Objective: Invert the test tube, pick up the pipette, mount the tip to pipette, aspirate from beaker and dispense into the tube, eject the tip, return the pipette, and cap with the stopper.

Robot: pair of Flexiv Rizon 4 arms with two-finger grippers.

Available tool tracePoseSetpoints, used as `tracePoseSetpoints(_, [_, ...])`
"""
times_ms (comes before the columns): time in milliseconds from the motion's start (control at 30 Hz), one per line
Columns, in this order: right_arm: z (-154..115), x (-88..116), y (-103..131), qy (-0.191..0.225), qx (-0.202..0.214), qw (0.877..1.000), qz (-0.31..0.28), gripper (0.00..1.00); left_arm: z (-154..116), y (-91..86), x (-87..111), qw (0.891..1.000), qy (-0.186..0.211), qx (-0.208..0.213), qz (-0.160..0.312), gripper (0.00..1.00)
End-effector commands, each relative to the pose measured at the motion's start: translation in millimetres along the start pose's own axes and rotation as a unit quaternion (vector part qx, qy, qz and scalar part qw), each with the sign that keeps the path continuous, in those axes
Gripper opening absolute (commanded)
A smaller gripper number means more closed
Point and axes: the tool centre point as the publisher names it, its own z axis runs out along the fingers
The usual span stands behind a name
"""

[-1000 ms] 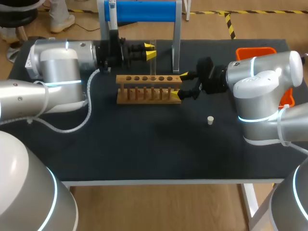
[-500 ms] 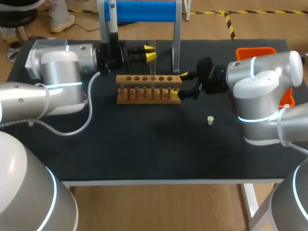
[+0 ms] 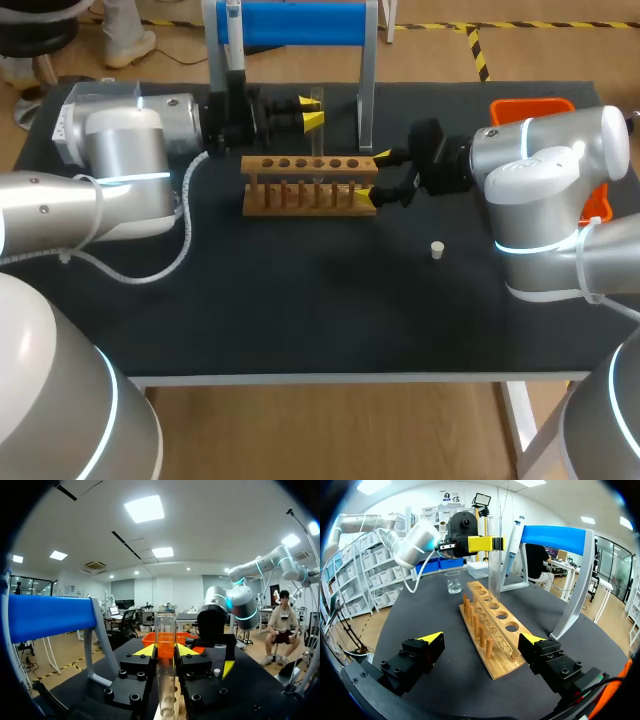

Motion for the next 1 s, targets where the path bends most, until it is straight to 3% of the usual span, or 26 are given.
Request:
tracePoseSetpoints(33, [-0.6,0.3,-0.2,0.000,0.000,1.000,0.000,1.00,0.9,3.8,-1.3,1.000,0.000,0.003,0.001,0.00])
tracePoseSetpoints(1000, [-0.6,0.3,-0.2,0.000,0.000,1.000,0.000,1.00,-1.3,13.7,-0.5,1.000,-0.008,0.017,0.006,0.00])
